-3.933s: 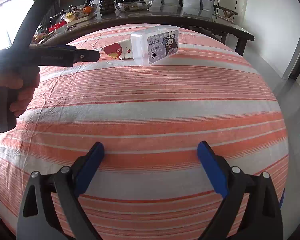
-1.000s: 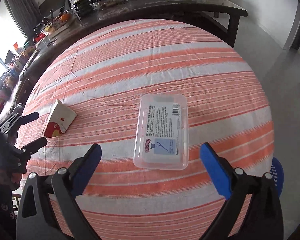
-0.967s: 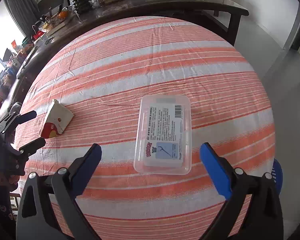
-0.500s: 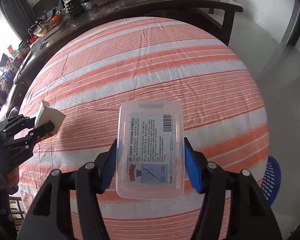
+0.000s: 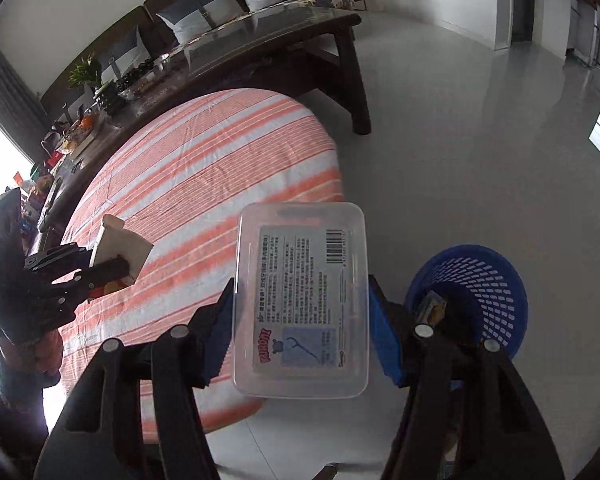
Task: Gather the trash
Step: 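Carry the paper cup and clear box to the blue basket and release both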
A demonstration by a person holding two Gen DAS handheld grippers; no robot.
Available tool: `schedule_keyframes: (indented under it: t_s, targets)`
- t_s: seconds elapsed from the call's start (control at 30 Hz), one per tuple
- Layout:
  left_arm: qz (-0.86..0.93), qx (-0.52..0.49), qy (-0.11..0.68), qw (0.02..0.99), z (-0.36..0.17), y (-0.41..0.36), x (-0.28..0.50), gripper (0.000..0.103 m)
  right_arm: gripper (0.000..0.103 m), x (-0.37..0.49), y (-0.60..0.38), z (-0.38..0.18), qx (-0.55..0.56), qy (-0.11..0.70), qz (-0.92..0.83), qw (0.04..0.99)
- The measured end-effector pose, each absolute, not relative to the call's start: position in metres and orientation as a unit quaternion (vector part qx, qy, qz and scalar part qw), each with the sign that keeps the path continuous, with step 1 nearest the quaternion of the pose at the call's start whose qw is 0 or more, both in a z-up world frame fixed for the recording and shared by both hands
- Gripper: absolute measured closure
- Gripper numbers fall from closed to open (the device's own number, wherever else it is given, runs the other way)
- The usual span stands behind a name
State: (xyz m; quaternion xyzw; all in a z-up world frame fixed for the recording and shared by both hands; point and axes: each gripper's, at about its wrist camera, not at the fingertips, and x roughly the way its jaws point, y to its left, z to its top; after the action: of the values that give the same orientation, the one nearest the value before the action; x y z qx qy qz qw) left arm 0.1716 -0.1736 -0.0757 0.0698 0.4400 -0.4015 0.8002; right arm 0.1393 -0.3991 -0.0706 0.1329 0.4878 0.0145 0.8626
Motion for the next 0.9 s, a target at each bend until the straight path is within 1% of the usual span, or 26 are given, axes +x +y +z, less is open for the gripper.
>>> schedule_keyframes:
  t_s: [0.13,0.23,0.47,0.6,0.67,0.7,0.73,0.77,0.8,0.83,0.87,0.9]
  targets:
    - [-0.447,0.083,0.44,0.774,-0.078,-0.259,0.149,0.074,0.044,0.11,-0.48,-0.091,0.175,0.485,-0.052,0.855]
    - [-0.466,0.085,0.454,0.755,-0.096,-0.319,0.14,0.073,0.044,0.098,-0.521,-0.115,0.203,0.479,-0.08,0.85]
    - [-0.46,0.113,0.498,0.726,-0.174,-0.43,0.145,0.072,0.043,0.103,-0.584,-0.179,0.256,0.476,-0.106,0.834]
    - [-0.448,0.122,0.512,0.722,-0.215,-0.465,0.155,0.071,0.043,0.113,-0.607,-0.209,0.276,0.479,-0.111,0.826]
    - [-0.444,0.129,0.513,0.723,-0.232,-0.479,0.159,0.068,0.043,0.118,-0.615,-0.224,0.283,0.481,-0.114,0.822]
    - [-0.443,0.134,0.511,0.724,-0.239,-0.486,0.161,0.065,0.043,0.121,-0.619,-0.232,0.289,0.481,-0.116,0.819]
    - [-0.44,0.14,0.509,0.726,-0.246,-0.491,0.164,0.059,0.043,0.121,-0.624,-0.239,0.298,0.48,-0.12,0.817]
    - [-0.434,0.146,0.506,0.73,-0.252,-0.495,0.168,0.043,0.043,0.118,-0.631,-0.247,0.306,0.478,-0.124,0.814]
    - [-0.423,0.155,0.505,0.736,-0.257,-0.499,0.171,0.032,0.041,0.118,-0.636,-0.254,0.313,0.479,-0.128,0.81]
    - [-0.411,0.161,0.501,0.745,-0.259,-0.5,0.175,0.02,0.034,0.116,-0.639,-0.259,0.317,0.476,-0.135,0.809]
    - [-0.401,0.164,0.498,0.751,-0.261,-0.499,0.179,0.017,0.022,0.112,-0.642,-0.261,0.322,0.469,-0.141,0.811]
    - [-0.394,0.166,0.497,0.756,-0.26,-0.498,0.181,0.016,0.021,0.11,-0.644,-0.259,0.327,0.462,-0.145,0.812]
